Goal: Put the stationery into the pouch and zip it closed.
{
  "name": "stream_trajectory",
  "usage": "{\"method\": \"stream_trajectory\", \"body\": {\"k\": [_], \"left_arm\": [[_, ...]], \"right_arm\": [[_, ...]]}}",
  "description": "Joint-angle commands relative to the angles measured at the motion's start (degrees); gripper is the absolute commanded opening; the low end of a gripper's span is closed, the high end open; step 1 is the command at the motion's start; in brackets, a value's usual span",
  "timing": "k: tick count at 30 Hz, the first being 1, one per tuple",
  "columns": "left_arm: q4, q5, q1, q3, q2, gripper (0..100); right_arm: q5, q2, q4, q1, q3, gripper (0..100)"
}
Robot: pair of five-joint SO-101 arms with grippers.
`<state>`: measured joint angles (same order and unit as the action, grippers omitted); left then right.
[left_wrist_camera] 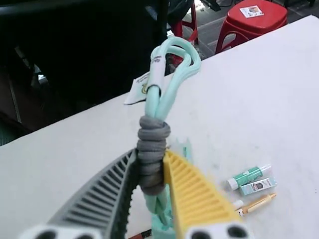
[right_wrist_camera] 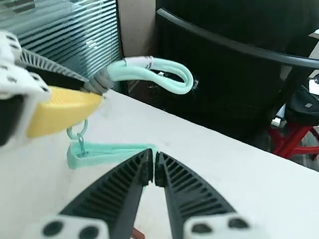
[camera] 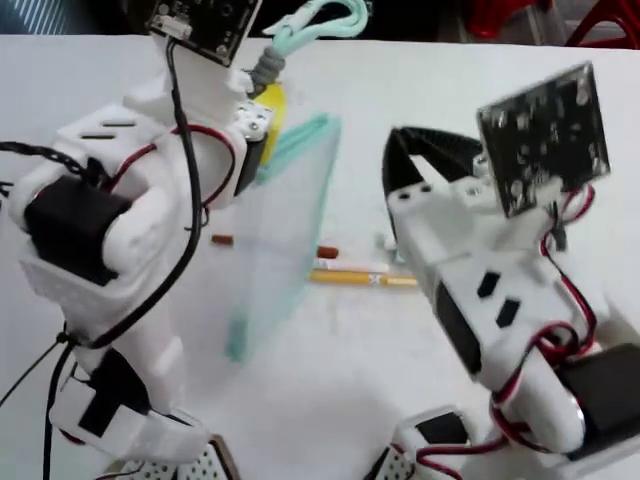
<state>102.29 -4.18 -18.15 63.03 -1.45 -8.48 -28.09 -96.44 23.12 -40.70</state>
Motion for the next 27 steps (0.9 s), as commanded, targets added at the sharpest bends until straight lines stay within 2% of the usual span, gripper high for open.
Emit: {"method": "stream_trajectory", "body": {"k": [1, 4, 8, 15, 18, 23, 27], "left_arm": [[-0.8, -0.3, -0.9, -2.6, -2.2, 2], [-3.5, -0.4, -0.9, -2.8, -2.2, 2], [-4.7, -0.4, -1.7, -2.8, -2.3, 2], [-9.0, -0.6, -9.8, -2.8, -2.4, 2], [-9.9, -4.7, -13.8, -2.7, -2.4, 2], [-8.8, -9.6, -20.9, -0.5, -5.3, 2], [-8.9, -12.2, -21.8, 0.2, -7.8, 2]], "right_arm": [[3.8, 3.6, -0.4, 0.8, -3.8, 2.1], [3.7, 5.5, -0.8, 0.0, -3.5, 1.9], [4.0, 4.5, -1.5, -4.7, -3.5, 1.8], [3.7, -0.6, -1.4, -6.5, -3.3, 1.8], [3.6, -0.4, -1.5, -7.3, -3.3, 1.8], [4.1, -0.2, -1.2, -14.5, 1.1, 1.8], [4.1, -0.8, 0.7, -17.3, 5.4, 1.8]]}}
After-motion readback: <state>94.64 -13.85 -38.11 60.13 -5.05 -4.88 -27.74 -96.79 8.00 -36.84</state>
